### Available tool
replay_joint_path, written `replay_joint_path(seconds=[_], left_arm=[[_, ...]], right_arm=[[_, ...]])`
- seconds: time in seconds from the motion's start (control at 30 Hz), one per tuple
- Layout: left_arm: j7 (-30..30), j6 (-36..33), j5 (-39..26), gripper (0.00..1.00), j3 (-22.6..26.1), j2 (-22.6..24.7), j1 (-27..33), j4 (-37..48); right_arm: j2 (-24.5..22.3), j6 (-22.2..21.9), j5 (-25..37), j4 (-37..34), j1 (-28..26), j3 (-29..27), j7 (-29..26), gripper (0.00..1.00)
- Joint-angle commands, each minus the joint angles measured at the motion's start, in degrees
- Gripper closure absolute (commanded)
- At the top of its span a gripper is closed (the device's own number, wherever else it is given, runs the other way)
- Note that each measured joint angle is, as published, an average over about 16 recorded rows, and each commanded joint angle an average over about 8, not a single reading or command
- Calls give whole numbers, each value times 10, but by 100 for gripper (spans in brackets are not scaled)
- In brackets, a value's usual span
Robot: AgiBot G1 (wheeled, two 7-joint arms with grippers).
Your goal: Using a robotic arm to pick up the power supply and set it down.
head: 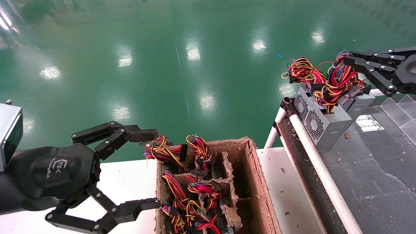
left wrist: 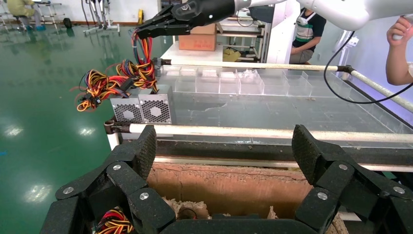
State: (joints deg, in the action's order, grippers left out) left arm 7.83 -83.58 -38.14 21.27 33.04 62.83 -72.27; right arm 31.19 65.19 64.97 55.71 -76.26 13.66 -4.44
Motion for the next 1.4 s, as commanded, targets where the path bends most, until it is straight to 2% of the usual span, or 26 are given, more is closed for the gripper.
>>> replay_joint_path(seconds=[0.03, 0.13, 0.17, 0.73, 1.4], left_arm=[[0, 0, 0, 0, 0, 0, 0, 0], [0, 0, 0, 0, 0, 0, 0, 0], [0, 0, 0, 0, 0, 0, 0, 0], [0, 0, 0, 0, 0, 0, 0, 0], [0, 0, 0, 0, 0, 0, 0, 0]], right_arm=[[11, 7, 9, -21, -19, 7, 6, 45], [19, 18, 16, -46, -36, 14, 15, 7], [21, 22, 18, -54, -41, 15, 18, 0], [30, 78, 0, -123, -77, 15, 49, 0], [33, 120, -72, -34, -11, 17, 17, 0]])
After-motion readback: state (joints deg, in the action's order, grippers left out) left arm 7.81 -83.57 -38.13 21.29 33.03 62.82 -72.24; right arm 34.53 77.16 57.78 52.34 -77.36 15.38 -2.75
